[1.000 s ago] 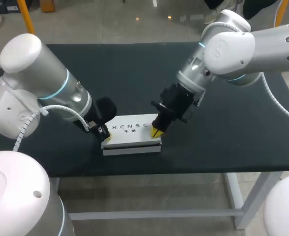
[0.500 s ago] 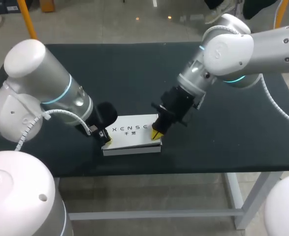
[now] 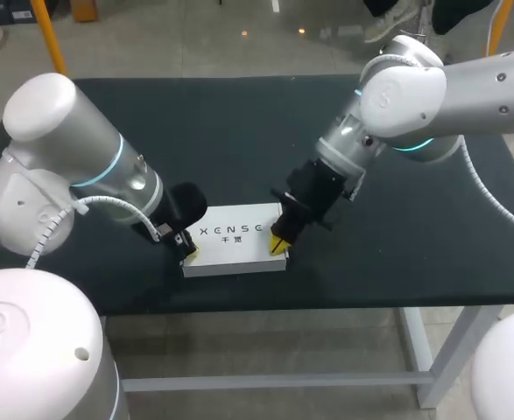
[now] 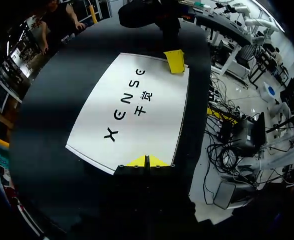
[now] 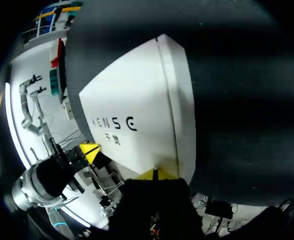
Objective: Assemble the packaging by folding the flat box into shape, placing the metal phone stand inside, and closing the box properly
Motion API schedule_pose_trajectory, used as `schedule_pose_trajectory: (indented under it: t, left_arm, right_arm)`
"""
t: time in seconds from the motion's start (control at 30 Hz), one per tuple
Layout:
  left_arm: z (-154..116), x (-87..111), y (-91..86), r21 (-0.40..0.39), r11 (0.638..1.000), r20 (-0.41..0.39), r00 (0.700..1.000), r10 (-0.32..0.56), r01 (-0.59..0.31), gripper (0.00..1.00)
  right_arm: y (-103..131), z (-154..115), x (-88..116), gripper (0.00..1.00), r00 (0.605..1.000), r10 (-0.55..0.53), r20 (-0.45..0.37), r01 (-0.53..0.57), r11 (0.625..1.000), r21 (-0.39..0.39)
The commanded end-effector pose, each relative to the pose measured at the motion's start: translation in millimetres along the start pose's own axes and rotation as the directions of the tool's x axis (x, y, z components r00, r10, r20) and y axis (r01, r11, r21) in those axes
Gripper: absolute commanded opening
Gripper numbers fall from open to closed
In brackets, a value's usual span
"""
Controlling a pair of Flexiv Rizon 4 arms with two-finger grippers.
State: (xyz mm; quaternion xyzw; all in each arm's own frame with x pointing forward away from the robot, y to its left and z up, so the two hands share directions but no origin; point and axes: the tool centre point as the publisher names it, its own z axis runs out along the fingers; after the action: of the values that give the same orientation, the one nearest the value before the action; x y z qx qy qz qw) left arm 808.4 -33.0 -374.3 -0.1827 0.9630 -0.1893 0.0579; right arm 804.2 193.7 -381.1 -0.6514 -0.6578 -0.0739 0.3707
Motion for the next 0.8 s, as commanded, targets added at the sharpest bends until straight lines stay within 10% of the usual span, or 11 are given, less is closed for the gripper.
schedule_pose_trajectory:
  t: [0.03,0.8]
  left_arm:
    - [-9,5.4,2.4,0.013,1.0,0.026,1.0,0.012,-0.013,0.0]
    - [14,6.2,2.9,0.003,1.0,-0.037,0.999,0.007,-0.007,0.0]
  right_arm:
    - [-7,-6,7,0.0,1.0,-0.023,0.011,0.024,0.999,-0.033]
    - [-2,-3,-4,0.0,1.0,-0.006,-0.005,0.006,0.999,-0.036]
